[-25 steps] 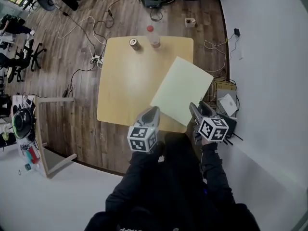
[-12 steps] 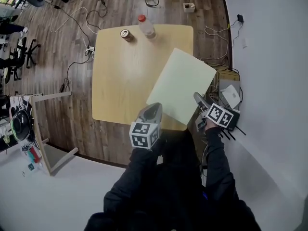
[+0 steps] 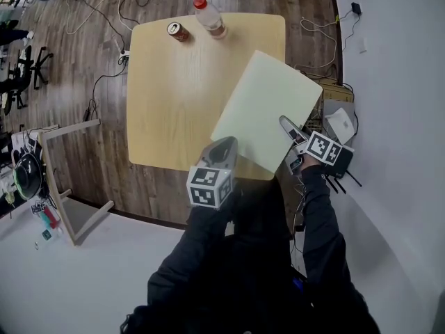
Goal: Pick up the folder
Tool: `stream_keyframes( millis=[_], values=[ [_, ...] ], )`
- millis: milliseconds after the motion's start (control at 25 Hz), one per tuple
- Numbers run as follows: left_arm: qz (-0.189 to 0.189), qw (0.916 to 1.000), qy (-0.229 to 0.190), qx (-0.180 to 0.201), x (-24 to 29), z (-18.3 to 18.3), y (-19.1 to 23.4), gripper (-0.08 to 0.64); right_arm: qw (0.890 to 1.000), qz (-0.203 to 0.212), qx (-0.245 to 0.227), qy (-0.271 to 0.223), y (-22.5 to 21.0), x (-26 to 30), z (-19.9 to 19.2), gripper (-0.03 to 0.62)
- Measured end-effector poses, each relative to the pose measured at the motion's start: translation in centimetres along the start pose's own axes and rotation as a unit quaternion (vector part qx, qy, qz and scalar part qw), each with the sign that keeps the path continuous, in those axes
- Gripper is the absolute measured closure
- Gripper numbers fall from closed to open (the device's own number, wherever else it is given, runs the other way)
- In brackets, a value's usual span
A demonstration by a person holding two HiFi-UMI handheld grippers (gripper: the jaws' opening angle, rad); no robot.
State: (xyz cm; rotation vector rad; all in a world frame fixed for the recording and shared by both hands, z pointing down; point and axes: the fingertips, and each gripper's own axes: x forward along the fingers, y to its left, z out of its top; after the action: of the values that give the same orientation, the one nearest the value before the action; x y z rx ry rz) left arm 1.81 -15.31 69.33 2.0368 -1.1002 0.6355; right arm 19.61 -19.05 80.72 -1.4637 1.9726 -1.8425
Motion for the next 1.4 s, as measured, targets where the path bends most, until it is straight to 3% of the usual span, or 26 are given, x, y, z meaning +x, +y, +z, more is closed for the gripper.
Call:
stream_keyframes(
  millis=[440,760,1080,1400],
  values=[
    [-0.005,1.0,-0.001,0.003,1.3,0.7,0.4,0.515,0.998,0.051,0.027,0.002,0.5,0.8,-0.4,0.147],
    [-0.002,1.0,0.003,0.005,0.9,1.4,0.0,0.515,0.998,0.062,0.02,-0.006,1.9,-0.8,0.5,0.24],
    [-0.006,0.9997,-0.023,0.007,-0.8,3.6,-0.8,0.515,0.996,0.073,-0.054,-0.006,6.5,-3.6,1.7,0.295],
    [0.006,0.9967,-0.081,-0.003,-5.9,7.3,-0.3,0.515,0.983,0.109,-0.142,-0.038,16.5,-6.7,3.0,0.302]
  ],
)
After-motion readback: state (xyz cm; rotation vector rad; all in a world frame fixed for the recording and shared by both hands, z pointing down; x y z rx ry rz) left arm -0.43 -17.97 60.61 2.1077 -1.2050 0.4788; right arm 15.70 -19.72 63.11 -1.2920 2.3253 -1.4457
